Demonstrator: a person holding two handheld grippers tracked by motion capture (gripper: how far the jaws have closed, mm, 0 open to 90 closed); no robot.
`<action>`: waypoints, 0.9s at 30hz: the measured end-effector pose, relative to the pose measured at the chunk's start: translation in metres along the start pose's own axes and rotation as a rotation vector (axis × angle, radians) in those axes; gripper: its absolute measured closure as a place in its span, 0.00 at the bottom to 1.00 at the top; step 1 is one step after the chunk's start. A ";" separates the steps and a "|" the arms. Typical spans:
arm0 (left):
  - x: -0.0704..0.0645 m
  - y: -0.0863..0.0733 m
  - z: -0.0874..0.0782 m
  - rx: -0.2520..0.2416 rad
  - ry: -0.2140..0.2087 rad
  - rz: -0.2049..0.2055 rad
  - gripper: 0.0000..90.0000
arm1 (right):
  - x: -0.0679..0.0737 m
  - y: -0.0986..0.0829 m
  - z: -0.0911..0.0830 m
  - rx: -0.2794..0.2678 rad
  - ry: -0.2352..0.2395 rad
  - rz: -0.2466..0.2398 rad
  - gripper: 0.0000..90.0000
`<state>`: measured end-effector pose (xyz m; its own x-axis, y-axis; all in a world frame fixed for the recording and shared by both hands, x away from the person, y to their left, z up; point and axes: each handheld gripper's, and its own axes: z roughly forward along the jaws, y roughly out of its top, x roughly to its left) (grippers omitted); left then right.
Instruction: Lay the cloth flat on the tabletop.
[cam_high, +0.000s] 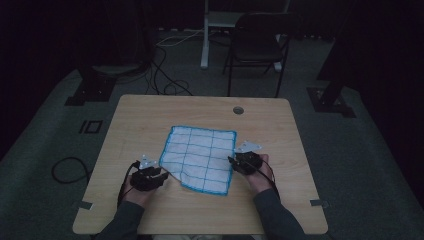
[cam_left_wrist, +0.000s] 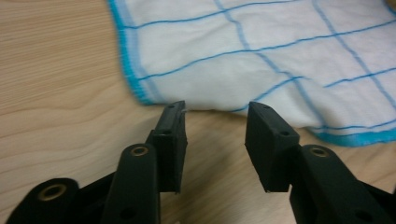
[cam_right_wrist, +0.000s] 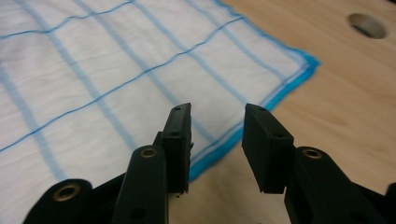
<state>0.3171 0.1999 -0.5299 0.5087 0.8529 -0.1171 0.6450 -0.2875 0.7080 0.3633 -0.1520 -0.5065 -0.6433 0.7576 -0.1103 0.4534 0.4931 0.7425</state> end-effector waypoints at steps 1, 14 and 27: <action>-0.002 0.000 0.002 0.000 -0.007 0.000 0.63 | 0.003 -0.001 -0.001 0.002 0.005 -0.006 0.68; -0.016 0.006 0.021 -0.004 0.020 -0.012 0.79 | 0.039 -0.032 0.002 0.019 0.092 -0.037 0.67; -0.019 0.020 0.014 -0.040 0.022 0.037 0.88 | 0.047 -0.035 0.004 0.023 0.115 -0.057 0.68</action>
<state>0.3288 0.1716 -0.5232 0.5184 0.8518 -0.0753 0.6026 -0.3014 0.7390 0.3202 -0.1319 -0.5404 -0.7346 0.6744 -0.0745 0.4271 0.5449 0.7216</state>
